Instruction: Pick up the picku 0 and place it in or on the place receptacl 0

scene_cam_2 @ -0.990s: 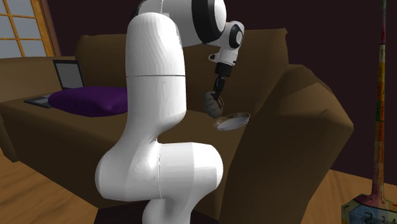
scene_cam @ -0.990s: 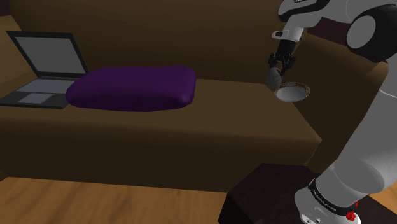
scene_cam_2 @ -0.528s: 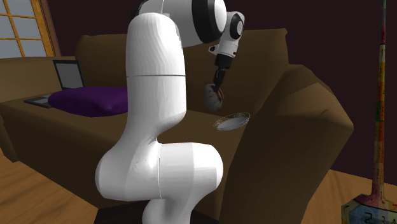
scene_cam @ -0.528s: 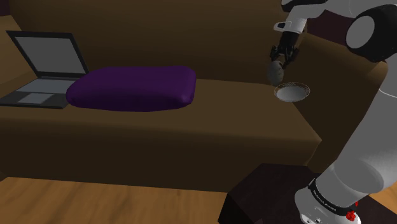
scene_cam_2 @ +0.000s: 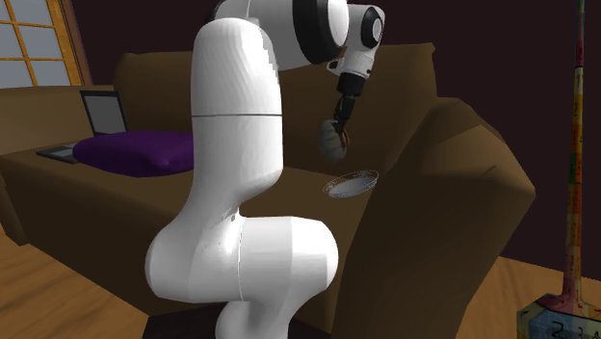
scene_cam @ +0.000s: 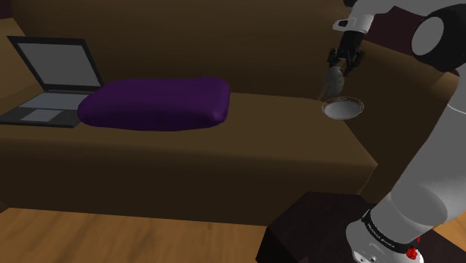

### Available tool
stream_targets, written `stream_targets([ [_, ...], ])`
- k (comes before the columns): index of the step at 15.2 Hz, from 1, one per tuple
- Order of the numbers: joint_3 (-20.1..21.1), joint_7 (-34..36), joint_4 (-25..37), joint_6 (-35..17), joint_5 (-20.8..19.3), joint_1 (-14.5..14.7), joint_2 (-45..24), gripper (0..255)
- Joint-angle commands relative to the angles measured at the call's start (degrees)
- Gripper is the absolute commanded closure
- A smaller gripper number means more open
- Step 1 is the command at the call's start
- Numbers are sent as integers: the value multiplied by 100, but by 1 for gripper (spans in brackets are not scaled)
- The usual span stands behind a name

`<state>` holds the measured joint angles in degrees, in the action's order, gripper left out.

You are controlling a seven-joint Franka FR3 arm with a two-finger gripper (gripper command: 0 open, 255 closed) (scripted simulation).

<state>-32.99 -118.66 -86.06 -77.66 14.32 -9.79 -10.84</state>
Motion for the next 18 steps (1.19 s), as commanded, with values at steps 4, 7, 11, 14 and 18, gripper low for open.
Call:
stream_targets([
  [4, -261, -627, -230, 0, -237, -330, 152, 255],
  [7, -390, -956, -342, -53, -332, -506, 167, 255],
  [11, -380, -977, -683, -369, -349, -476, 197, 255],
  [14, -373, -998, -918, -600, -350, -462, 201, 255],
  [18, -362, -1035, -1208, -900, -340, -450, 184, 255],
])
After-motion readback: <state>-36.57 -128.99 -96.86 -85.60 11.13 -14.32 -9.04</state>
